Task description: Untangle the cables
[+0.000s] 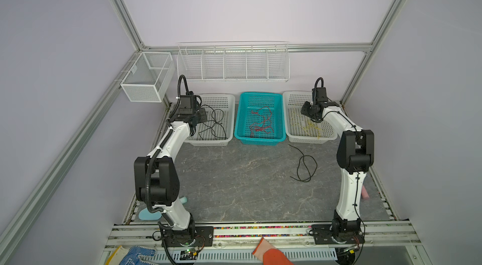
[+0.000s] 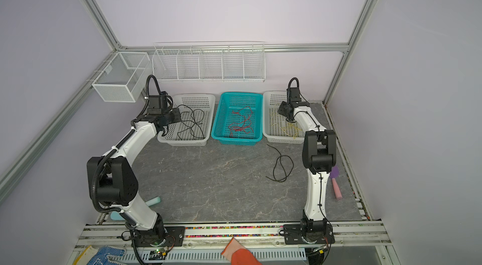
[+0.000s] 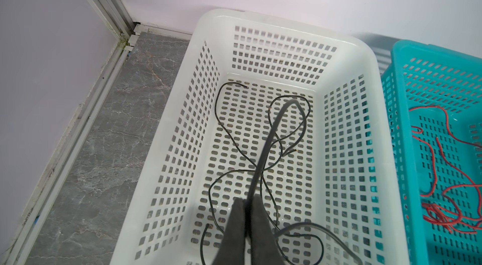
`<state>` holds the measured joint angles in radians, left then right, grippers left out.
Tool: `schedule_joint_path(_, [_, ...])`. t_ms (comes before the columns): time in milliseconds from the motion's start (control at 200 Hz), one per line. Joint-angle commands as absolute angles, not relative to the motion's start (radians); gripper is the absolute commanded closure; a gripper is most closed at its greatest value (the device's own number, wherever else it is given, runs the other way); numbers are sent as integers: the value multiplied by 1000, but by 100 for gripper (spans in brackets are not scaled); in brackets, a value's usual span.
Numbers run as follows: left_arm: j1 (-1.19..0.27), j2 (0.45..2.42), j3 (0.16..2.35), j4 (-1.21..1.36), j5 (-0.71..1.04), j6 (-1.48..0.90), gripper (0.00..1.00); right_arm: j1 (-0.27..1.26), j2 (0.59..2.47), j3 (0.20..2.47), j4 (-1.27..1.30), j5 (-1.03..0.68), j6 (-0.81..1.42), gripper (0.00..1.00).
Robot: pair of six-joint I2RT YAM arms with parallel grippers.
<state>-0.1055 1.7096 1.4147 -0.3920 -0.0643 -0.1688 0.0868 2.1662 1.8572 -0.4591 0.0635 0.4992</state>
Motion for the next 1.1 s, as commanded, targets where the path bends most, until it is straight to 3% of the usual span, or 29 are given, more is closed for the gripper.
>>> schedule_joint_path(0, [-101,1689,1447,-414,-40,-187,87,86,2107,1836,-452,67,500,54])
schedule_joint_path(95, [-101,1658,1445,-417,-38,-195,76,87,2061,1811,-433,43,496,48])
schedule_joint_path(200, [-101,1613,1445,-426,-26,-220,66,94,2021,1810,-492,36,486,47])
schedule_joint_path(365, [-101,1508,1419,-441,0,-277,47,114,1811,1580,-477,113,486,46])
schedule_joint_path(520, [-102,1426,1364,-450,67,-333,23,154,1591,1333,-445,137,492,45])
schedule_joint_path(545, [-102,1417,1358,-452,82,-339,10,166,1558,1299,-448,144,490,45])
schedule_joint_path(600, [-103,1388,1342,-456,120,-345,0,196,1484,1239,-463,164,483,45])
schedule_joint_path(885, [-118,1134,1157,-416,137,-423,1,298,1155,919,-554,158,511,39])
schedule_joint_path(1095, [-124,937,966,-418,123,-446,1,330,1105,789,-663,192,593,37])
